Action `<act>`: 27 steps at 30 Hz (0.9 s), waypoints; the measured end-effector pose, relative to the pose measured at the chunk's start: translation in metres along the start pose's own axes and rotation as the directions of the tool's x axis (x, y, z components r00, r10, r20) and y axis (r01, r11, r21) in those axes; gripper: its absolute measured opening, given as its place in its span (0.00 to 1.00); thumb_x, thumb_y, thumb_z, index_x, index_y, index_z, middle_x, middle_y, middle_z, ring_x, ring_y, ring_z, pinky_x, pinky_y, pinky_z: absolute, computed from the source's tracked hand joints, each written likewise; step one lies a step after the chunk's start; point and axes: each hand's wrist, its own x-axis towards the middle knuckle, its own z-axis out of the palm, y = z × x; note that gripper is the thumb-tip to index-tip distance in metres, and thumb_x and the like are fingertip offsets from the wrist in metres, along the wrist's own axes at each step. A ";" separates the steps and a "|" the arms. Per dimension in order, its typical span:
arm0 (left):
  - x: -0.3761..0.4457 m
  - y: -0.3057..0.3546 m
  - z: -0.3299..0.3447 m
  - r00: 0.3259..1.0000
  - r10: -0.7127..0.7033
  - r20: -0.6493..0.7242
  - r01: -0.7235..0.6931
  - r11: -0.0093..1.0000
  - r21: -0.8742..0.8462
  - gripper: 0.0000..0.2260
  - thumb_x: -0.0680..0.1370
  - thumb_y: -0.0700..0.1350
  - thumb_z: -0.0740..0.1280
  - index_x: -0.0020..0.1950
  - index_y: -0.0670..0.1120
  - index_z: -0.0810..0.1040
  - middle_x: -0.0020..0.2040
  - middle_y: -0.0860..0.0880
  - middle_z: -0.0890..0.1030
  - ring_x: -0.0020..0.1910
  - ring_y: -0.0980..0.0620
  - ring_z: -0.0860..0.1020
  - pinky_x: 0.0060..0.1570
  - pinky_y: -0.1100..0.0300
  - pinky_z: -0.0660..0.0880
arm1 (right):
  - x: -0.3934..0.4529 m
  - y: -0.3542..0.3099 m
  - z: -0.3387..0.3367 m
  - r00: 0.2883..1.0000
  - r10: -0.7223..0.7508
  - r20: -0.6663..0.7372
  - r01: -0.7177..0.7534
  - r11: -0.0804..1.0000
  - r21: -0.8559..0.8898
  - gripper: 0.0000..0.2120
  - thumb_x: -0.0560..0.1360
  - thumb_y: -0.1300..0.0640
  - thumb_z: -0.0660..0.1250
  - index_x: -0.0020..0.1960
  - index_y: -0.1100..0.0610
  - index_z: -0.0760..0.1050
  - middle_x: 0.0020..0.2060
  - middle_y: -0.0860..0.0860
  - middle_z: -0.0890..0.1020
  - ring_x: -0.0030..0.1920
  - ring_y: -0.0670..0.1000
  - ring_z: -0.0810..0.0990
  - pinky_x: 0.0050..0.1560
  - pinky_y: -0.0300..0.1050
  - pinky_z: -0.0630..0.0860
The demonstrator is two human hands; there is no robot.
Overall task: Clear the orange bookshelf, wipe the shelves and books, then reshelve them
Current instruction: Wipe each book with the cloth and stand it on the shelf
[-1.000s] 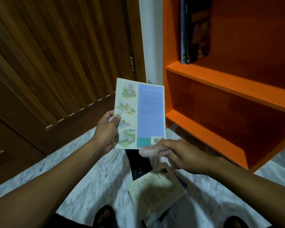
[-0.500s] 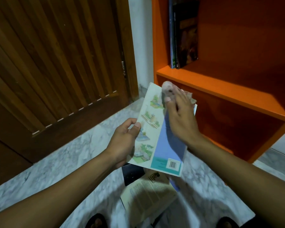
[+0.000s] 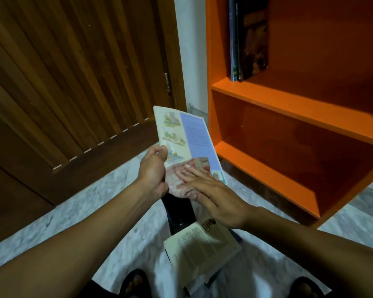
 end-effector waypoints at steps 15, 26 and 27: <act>0.013 0.032 -0.031 0.993 0.111 0.048 -0.113 0.992 0.047 0.08 0.85 0.45 0.58 0.56 0.46 0.77 0.56 0.45 0.85 0.54 0.42 0.84 0.52 0.35 0.79 | -0.015 0.055 -0.024 0.650 0.754 0.090 -0.710 0.560 0.427 0.17 0.84 0.53 0.54 0.68 0.58 0.74 0.56 0.62 0.83 0.52 0.61 0.82 0.51 0.63 0.80; 0.008 0.017 -0.014 0.990 0.067 0.127 -0.102 0.950 0.294 0.08 0.85 0.45 0.58 0.58 0.47 0.75 0.61 0.45 0.83 0.52 0.48 0.84 0.52 0.46 0.81 | 0.012 0.037 -0.040 0.750 0.635 -0.186 -0.147 0.434 0.889 0.36 0.75 0.47 0.72 0.78 0.49 0.60 0.76 0.49 0.66 0.71 0.55 0.72 0.64 0.57 0.77; 0.007 0.016 -0.013 0.985 0.144 0.097 -0.173 0.876 0.451 0.10 0.85 0.46 0.59 0.65 0.50 0.73 0.65 0.49 0.79 0.54 0.51 0.82 0.52 0.49 0.81 | 0.012 0.036 -0.041 0.755 0.613 -0.233 -0.119 0.477 0.871 0.32 0.77 0.50 0.69 0.78 0.50 0.62 0.76 0.49 0.67 0.71 0.55 0.72 0.58 0.50 0.81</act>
